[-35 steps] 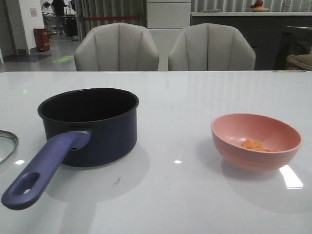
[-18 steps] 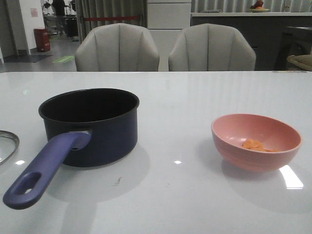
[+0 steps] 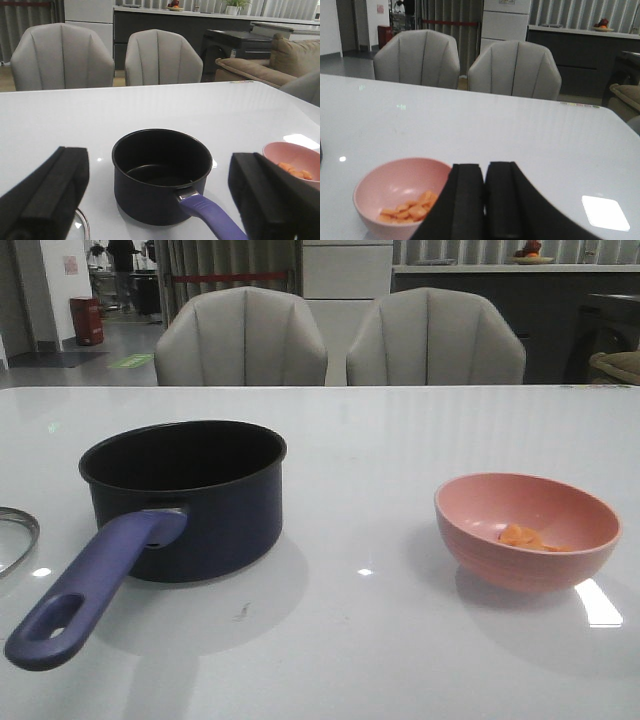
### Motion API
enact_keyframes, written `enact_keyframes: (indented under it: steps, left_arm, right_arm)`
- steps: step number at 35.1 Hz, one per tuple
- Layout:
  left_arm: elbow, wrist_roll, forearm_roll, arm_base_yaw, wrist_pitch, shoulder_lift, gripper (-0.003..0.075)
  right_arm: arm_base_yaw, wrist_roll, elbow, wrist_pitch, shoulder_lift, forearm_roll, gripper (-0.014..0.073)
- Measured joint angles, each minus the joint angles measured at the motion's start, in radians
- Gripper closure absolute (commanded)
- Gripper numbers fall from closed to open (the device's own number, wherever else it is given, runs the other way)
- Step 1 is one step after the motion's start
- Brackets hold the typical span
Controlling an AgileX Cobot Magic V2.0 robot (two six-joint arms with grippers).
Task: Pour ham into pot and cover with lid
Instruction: 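Set the glass lid on the table beside the saucepan, left gripper, then lower the right gripper to the pink bowl rim and grasp it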
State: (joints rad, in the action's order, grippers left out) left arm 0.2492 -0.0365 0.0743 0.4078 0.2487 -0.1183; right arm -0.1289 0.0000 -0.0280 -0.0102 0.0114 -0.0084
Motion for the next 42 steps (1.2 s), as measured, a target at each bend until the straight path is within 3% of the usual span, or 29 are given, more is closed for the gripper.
enact_keyframes:
  steps: [4, 9, 18, 25, 27, 34, 42]
  left_arm:
    - [-0.002, 0.0, 0.0, 0.0, 0.0, 0.001, 0.0117]
    - [-0.002, 0.0, 0.0, 0.0, -0.002, 0.001, 0.0117]
    - [-0.002, 0.0, 0.0, 0.0, -0.007, 0.001, 0.0117]
    - [-0.002, 0.0, 0.0, 0.0, -0.007, 0.001, 0.0117]
    - [-0.002, 0.0, 0.0, 0.0, -0.008, 0.001, 0.0117]
    - [-0.002, 0.0, 0.0, 0.0, -0.01, 0.001, 0.0117]
    - [-0.004, 0.0, 0.0, 0.0, -0.01, 0.001, 0.0117]
  right_arm:
    - [0.0, 0.033, 0.005, -0.037, 0.0, 0.017, 0.0446]
    - [0.0, 0.051, 0.087, 0.085, -0.026, 0.028, 0.0446]
    - [0.0, 0.055, 0.319, 0.335, -0.339, 0.032, 0.0446]
    - [0.0, 0.055, 0.329, 0.332, -0.502, 0.034, 0.0438]
    - [0.0, 0.057, 0.339, 0.311, -0.547, 0.035, 0.0396]
    - [0.0, 0.057, 0.466, 0.351, -0.791, 0.061, 0.009]
    - [0.0, 0.057, 0.627, 0.408, -1.071, 0.147, 0.0091]
